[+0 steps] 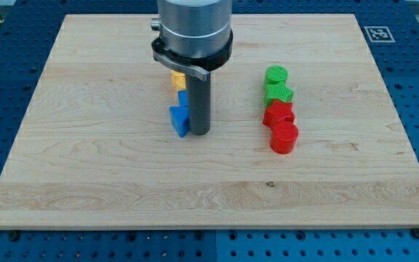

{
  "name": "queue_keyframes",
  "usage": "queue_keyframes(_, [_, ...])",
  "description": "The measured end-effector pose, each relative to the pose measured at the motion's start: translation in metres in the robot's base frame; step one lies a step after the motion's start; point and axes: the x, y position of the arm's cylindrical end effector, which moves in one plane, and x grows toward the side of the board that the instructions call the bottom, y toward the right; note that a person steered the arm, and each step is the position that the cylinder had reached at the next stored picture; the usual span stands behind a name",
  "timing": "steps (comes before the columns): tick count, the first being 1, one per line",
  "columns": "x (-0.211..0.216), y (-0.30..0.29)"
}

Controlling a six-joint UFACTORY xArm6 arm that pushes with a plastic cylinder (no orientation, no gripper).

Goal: Push the blue triangle left and up

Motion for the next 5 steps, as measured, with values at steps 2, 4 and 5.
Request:
queue_keyframes(2, [0.028, -0.040])
queue_keyframes(4, [0.033, -0.046])
queue_keyframes(5, [0.046, -0.046])
